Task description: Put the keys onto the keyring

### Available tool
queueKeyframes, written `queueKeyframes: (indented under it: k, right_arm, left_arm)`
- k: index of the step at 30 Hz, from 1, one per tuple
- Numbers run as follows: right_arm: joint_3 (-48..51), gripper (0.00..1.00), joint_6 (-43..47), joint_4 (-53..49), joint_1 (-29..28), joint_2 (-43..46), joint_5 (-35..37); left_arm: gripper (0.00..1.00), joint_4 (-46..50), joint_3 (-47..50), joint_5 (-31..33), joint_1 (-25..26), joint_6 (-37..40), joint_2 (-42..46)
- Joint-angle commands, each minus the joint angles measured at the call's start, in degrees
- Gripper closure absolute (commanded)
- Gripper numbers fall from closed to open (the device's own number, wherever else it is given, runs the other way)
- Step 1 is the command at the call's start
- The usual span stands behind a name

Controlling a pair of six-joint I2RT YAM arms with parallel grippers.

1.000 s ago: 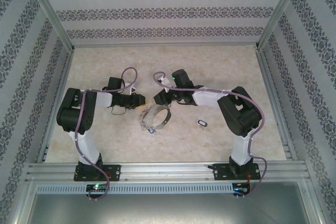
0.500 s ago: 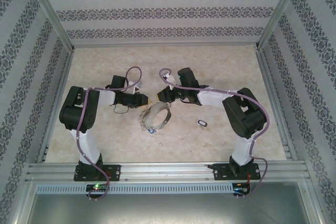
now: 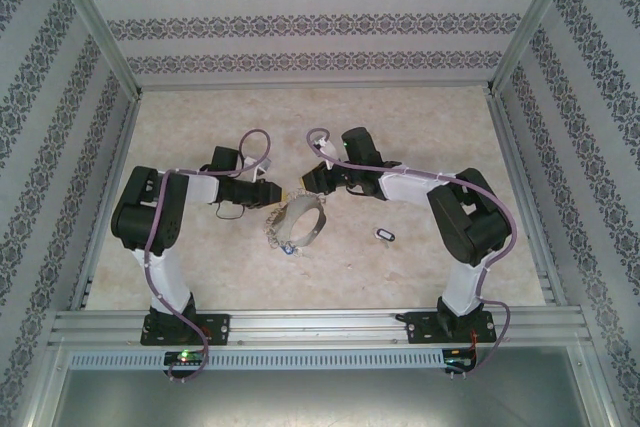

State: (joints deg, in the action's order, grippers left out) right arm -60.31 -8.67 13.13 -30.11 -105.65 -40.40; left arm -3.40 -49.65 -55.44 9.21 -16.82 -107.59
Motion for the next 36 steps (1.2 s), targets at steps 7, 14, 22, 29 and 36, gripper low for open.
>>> queueKeyframes:
  k: [7, 14, 22, 29, 36]
  right_arm:
    - [0.64, 0.75, 0.96, 0.24, 0.4, 1.49, -2.19]
    - [0.91, 0.75, 1.41, -0.04, 0.49, 1.8, -2.09]
    - [0.86, 0.76, 1.66, -0.02, 0.49, 2.14, -2.44]
    - [1.08, 0.76, 2.0, -0.24, 0.49, 2.48, -2.58]
    - [0.95, 0.76, 1.98, -0.29, 0.59, 2.39, -2.84]
  left_arm:
    - [0.7, 6.38, 1.38, 0.68, 1.29, 1.35, -0.95]
    - [0.67, 9.28, 1.87, 4.37, 1.37, 3.28, 0.52]
    - [0.67, 11.05, 1.69, 6.86, 1.82, 4.21, 1.07]
    - [0.66, 13.12, 1.74, 8.75, 1.83, 5.57, 1.87]
    - [0.65, 13.47, 1.94, 8.67, 1.86, 6.01, 2.19]
